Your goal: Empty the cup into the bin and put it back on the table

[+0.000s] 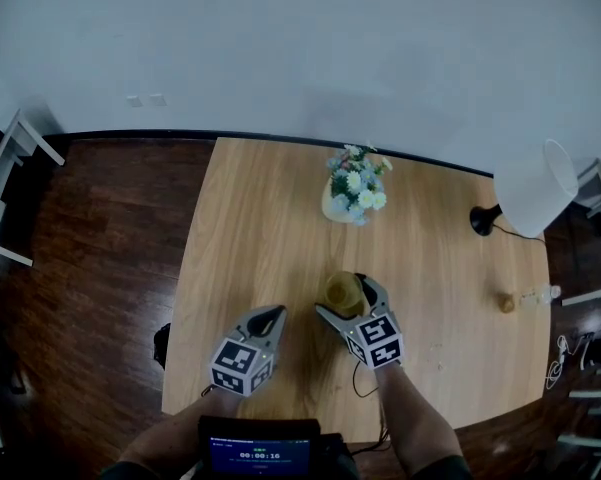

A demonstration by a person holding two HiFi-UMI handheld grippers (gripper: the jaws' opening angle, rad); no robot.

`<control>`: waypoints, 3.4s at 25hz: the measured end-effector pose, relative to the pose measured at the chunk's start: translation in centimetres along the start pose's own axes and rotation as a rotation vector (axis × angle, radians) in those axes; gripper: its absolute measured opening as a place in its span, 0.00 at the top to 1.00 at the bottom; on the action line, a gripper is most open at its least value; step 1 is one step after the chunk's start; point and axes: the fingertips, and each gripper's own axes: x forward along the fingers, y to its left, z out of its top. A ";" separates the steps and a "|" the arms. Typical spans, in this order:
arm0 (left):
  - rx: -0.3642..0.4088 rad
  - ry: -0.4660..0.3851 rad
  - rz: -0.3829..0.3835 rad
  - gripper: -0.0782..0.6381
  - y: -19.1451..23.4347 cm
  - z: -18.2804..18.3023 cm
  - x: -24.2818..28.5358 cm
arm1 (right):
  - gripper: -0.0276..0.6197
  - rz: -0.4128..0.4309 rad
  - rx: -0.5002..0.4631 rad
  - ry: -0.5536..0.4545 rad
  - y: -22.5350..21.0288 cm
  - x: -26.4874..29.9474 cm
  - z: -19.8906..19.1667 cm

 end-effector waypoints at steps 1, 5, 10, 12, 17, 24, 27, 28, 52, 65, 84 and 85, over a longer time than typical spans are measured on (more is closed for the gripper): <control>0.001 0.006 -0.002 0.90 -0.1 -0.2 0.0 | 0.25 0.000 -0.001 0.001 0.0 0.1 0.0; 0.002 0.022 -0.006 0.90 -0.2 -0.9 0.2 | 0.27 -0.009 -0.003 -0.003 -0.3 0.4 -0.2; -0.001 0.026 -0.010 0.90 -0.3 -1.2 0.1 | 0.29 -0.018 -0.009 -0.009 -0.4 0.8 -0.4; -0.001 0.025 -0.011 0.90 -0.3 -1.2 0.2 | 0.29 -0.014 -0.007 -0.018 -0.3 0.9 -0.3; -0.009 0.029 -0.016 0.90 -0.5 -1.6 0.1 | 0.29 -0.012 -0.008 -0.022 -0.1 1.2 -0.3; -0.015 0.031 -0.015 0.90 -0.3 -1.8 -0.1 | 0.29 -0.018 -0.019 -0.062 -0.1 0.8 0.4; -0.012 0.030 -0.015 0.90 -0.2 -1.8 -0.1 | 0.29 -0.019 -0.011 -0.074 -0.2 0.8 0.5; -0.012 0.030 -0.014 0.90 -0.2 -1.8 -0.1 | 0.29 -0.018 -0.007 -0.076 -0.3 0.8 0.5; 0.055 -0.125 -0.016 0.90 -1.3 3.9 -3.0 | 0.34 0.053 -0.049 -0.181 2.3 -4.2 6.8; 0.184 -0.314 -0.006 0.90 -4.2 12.8 -8.0 | 0.34 0.063 -0.043 -0.246 4.4 -11.2 13.9; 0.225 -0.528 -0.001 0.90 -8.4 23.5 -14.9 | 0.34 0.092 -0.109 -0.315 7.5 -19.5 22.9; 0.232 -0.538 0.003 0.90 -8.5 24.0 -15.3 | 0.34 0.093 -0.112 -0.317 7.6 -19.7 23.2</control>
